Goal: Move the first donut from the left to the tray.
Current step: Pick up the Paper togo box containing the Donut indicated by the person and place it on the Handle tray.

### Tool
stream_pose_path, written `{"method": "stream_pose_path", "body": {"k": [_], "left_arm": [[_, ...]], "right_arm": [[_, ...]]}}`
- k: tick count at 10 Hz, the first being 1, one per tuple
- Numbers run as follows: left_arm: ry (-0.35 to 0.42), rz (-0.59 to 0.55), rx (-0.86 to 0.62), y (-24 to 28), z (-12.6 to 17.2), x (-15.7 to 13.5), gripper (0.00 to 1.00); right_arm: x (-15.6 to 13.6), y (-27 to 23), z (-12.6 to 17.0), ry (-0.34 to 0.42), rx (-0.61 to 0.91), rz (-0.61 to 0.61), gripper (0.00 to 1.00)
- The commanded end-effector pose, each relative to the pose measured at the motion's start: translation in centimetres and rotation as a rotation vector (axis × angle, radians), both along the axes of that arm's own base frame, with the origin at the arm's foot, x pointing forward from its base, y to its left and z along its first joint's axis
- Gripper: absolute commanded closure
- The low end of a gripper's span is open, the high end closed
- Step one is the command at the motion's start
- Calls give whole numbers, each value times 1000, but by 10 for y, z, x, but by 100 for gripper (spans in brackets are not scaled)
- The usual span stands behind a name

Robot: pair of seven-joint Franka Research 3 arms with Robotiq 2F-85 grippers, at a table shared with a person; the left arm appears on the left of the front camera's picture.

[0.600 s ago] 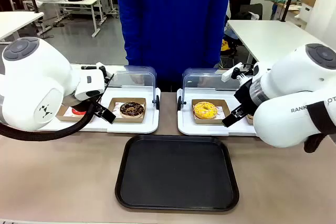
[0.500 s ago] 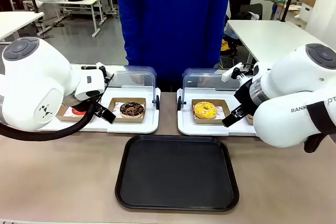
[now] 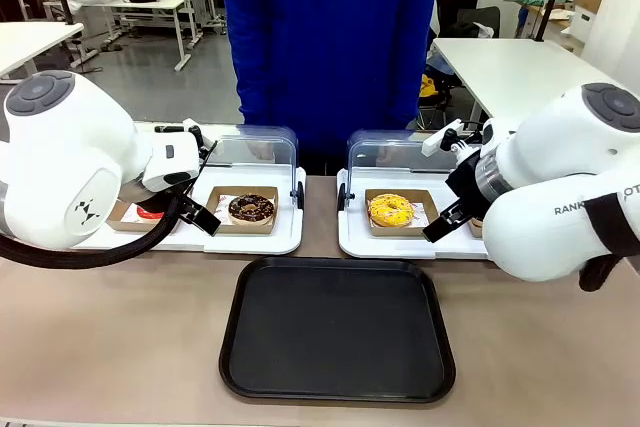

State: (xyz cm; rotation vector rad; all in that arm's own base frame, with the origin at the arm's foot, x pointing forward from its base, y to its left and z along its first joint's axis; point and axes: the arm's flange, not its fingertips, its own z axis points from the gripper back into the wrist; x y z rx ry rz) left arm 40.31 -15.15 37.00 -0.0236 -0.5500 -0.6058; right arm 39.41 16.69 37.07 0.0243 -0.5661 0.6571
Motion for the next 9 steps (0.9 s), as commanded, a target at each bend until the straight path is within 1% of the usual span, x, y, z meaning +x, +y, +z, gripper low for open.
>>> {"method": "stream_pose_path", "body": {"k": [1,6,7,9], "left_arm": [[0,0,0,0,0,0,0],[0,0,0,0,0,0,0],[-15,-35,-18,8,33,14,0],[-24,-83,-63,38,91,28,0]], "right_arm": [[0,0,0,0,1,0,0],[0,0,0,0,0,0,0],[15,-1,42,-17,9,28,0],[25,-33,113,-25,96,68,0]]}}
